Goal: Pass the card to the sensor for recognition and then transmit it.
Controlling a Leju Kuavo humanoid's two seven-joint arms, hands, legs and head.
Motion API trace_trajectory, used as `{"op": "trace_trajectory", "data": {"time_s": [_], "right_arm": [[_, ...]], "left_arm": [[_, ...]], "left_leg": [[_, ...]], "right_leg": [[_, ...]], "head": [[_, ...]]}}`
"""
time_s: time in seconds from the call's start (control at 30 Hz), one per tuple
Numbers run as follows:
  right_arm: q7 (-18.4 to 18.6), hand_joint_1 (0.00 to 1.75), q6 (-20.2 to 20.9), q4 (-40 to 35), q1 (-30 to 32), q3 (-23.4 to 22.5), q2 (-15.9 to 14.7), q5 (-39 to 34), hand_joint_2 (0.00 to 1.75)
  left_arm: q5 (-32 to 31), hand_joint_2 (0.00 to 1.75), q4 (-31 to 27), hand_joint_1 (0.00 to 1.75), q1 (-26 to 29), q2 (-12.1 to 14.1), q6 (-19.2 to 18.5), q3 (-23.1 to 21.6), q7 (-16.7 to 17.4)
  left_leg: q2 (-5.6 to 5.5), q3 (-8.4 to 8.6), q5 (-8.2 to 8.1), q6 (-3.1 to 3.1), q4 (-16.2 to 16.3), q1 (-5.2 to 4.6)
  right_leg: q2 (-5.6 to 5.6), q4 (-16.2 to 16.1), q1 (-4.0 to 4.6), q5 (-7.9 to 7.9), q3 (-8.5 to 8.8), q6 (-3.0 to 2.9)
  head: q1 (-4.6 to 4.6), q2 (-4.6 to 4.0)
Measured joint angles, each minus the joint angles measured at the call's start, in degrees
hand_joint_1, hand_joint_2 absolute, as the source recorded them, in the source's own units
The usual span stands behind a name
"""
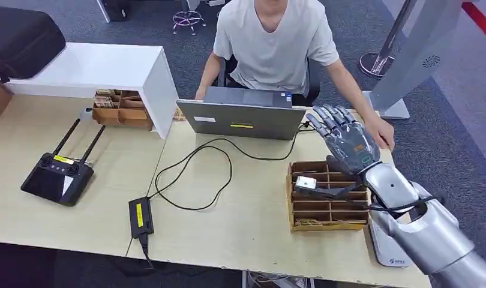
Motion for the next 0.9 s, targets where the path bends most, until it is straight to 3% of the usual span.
{"op": "trace_trajectory", "data": {"time_s": [0.17,0.4,0.9], "right_arm": [[-0.3,0.0,2.1,-0.1,0.0,-0.2,0.0,0.5,1.75],[-1.0,0.0,12.3,-0.1,-2.7,0.9,0.0,-0.8,1.75],[-1.3,0.0,13.9,0.1,-4.8,2.3,0.0,-1.5,1.75]], "left_arm": [[-0.7,1.75,0.0,0.0,-0.2,0.0,0.0,-0.7,0.0],[-1.6,1.75,0.0,0.0,-0.3,0.0,0.0,-1.0,0.2],[-1.9,1.75,0.1,0.0,-0.3,0.0,0.0,-1.2,0.2]], "left_leg": [[0.0,-0.01,0.0,0.0,0.0,0.0],[0.0,-0.01,0.01,0.0,0.0,0.0],[0.0,-0.03,0.01,0.0,0.0,0.0]], "right_leg": [[-0.01,0.0,0.0,0.0,0.0,0.0],[0.0,0.0,0.01,0.0,-0.02,0.0],[-0.01,0.0,0.0,0.01,-0.03,0.0]], "head": [[0.0,0.0],[0.0,0.0],[-0.02,0.0]]}}
